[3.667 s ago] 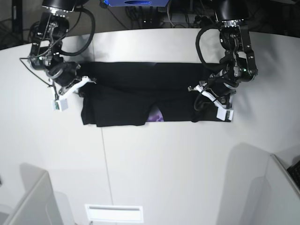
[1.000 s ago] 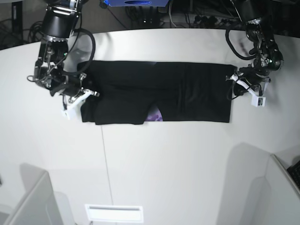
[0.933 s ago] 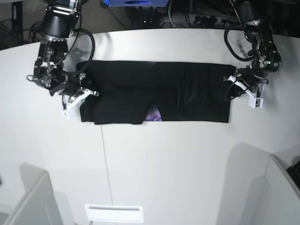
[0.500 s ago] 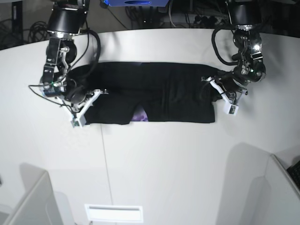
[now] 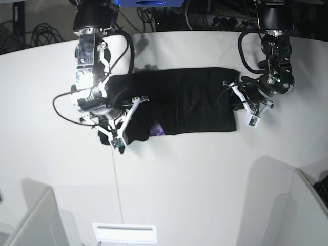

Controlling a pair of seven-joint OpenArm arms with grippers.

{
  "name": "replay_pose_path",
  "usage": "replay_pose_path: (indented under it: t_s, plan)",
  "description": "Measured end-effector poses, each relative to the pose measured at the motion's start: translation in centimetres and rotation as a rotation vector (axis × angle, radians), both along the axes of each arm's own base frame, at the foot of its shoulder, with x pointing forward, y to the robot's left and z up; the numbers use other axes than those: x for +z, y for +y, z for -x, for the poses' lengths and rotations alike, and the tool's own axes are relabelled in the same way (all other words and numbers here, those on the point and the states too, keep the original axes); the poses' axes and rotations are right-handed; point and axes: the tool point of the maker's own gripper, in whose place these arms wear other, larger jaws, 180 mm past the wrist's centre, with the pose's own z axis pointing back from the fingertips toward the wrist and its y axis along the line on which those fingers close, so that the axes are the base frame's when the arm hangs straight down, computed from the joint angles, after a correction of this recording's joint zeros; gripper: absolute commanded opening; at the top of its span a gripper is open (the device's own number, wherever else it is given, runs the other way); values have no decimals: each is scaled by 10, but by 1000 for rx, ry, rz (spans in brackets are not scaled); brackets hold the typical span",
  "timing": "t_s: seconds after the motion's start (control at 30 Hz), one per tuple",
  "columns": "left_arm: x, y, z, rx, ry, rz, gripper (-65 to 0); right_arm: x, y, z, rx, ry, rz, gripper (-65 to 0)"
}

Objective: Fold the T-shirt properly
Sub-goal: 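Lift the strip's end with the right gripper and fold it toward the left gripper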

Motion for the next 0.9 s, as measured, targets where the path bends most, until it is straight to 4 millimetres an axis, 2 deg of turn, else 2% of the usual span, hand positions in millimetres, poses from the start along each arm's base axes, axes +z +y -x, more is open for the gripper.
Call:
replay_pose_path:
  t_s: [0.13,0.23,0.3,0.4,0.57,0.7,0.9]
  plan:
    - [3,17,-3,-5,3,-51,-650,11,16,-1,-47,-20,-34,-650]
    - [6,29,-7,0,9,-90,-650,21,42,2,9,-44,-68,-650]
    - [9,35,-10,1,3,-106,-650,26,52,3,17,-52,-85,-650]
    - [11,38,-11,-1,0,-114,-650,30,65,6,12,-41,-156,-650]
    - [10,37,-10,-7,3,-116,-650,44,95,9,-21,20,-393,-650]
    - [10,36,-10,-11,3,-115,-650,57,105,3,-55,6,-498,-650]
    - [10,37,-10,-8,2,-116,-650,51,122,7,-36,34,-552,-650]
